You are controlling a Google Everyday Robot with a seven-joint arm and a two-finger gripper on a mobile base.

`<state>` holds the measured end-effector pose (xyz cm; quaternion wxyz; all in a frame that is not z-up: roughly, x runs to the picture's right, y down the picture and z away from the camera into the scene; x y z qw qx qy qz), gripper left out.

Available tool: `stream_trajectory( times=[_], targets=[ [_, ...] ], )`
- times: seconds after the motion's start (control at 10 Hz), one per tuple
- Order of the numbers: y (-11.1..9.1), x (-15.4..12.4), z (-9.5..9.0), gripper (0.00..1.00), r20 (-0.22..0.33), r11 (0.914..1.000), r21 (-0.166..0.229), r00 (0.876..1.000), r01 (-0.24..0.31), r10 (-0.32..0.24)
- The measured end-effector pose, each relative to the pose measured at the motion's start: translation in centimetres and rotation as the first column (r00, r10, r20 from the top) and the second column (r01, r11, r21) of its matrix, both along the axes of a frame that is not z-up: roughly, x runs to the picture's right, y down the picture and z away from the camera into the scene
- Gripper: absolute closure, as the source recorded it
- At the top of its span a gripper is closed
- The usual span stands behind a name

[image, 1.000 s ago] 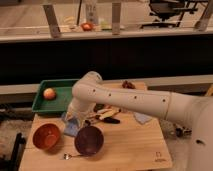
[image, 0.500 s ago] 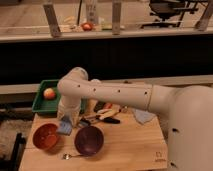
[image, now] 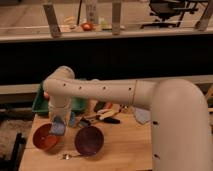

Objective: Place sponge in red bowl

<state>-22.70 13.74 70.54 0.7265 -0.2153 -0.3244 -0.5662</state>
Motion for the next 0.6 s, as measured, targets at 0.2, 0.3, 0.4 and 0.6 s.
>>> stream_trajectory(
  times=[0.2,0.3,0.4,0.6],
  targets=[
    [0.1,-0.8,0.2,1.00,-0.004,0.9998,0.007,1.000,0.018,-0.017],
    [0.1,-1.2,0.3,1.00,-0.006,0.9997,0.009,1.000,0.023,-0.023],
    [0.2,-1.8,0.4,1.00,-0.008,0.9994,0.010,0.999,0.032,-0.032],
    [0.3,-2.5,0.9,1.00,-0.015,0.9990,0.012,0.999,0.044,-0.043]
  ],
)
